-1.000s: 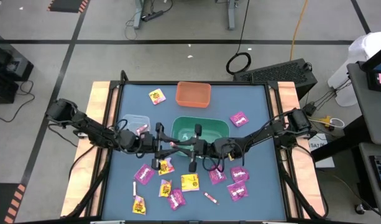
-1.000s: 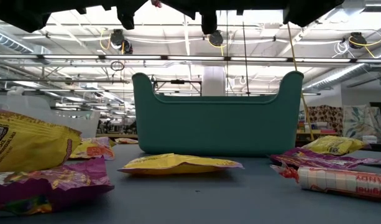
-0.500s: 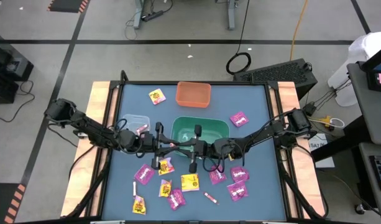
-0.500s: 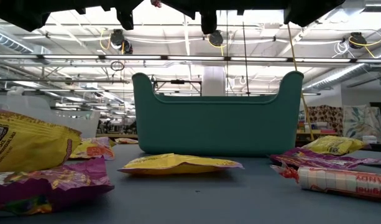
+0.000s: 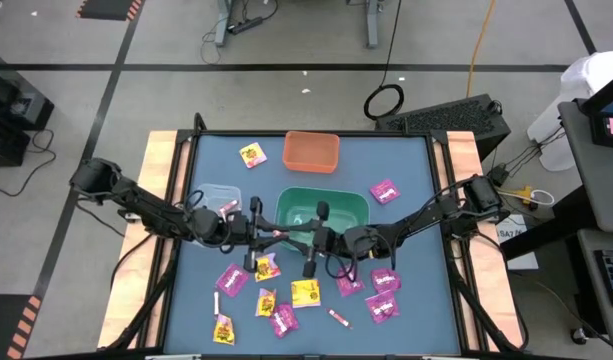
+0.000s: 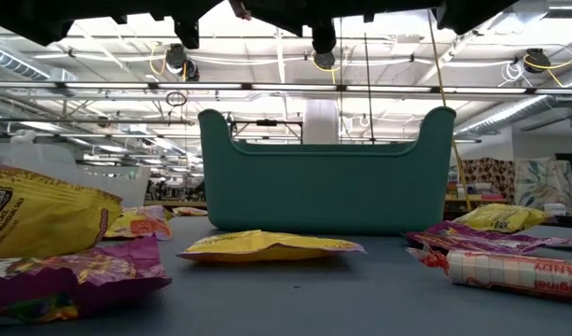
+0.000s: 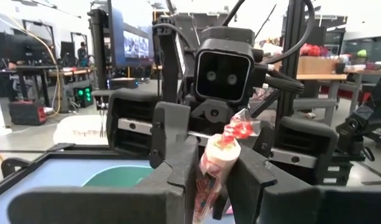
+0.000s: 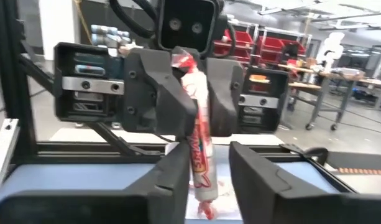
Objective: Sort candy
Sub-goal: Put the orange candy into the transparent bin
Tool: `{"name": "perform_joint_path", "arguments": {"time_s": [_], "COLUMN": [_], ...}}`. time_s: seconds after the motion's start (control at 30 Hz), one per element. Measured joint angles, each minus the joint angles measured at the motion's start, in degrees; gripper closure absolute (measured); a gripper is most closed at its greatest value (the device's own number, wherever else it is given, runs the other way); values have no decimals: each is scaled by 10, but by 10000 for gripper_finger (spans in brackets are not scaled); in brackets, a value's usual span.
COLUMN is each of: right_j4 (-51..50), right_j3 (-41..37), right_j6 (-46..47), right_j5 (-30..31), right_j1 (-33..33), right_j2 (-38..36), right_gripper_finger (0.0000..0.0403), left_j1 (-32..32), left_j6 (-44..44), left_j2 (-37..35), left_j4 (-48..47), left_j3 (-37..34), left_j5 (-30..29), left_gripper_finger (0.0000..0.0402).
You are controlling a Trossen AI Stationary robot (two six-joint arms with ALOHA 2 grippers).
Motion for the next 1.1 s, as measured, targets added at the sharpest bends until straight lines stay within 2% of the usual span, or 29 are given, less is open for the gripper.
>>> {"name": "perform_joint_path", "arguments": {"time_s": [0.2, 0.4, 0.7, 0.83, 1.0, 1.1], "right_j4": [-4, -8, -32, -41, -54, -62], "right_j3": [0, 0, 0, 0, 0, 0], "right_j6": [0, 0, 5, 15, 16, 18], "right_j5": [8, 10, 8, -20, -56, -58], "right_j1": [0, -1, -1, 0, 2, 4], "right_j2": [0, 0, 0, 0, 0, 0], "right_gripper_finger": [231, 196, 169, 162, 156, 156], "left_j1": [0, -1, -1, -1, -1, -1], "left_j6": [-11, -21, -32, -36, -54, -107], "left_j2": [-38, -65, -96, -113, -135, -147], "left_j4": [-62, -106, -170, -206, -288, -386], "left_j3": [0, 0, 0, 0, 0, 0], "left_j5": [2, 4, 3, -16, -63, -68], "left_gripper_finger": [328, 328, 328, 328, 327, 327]}}
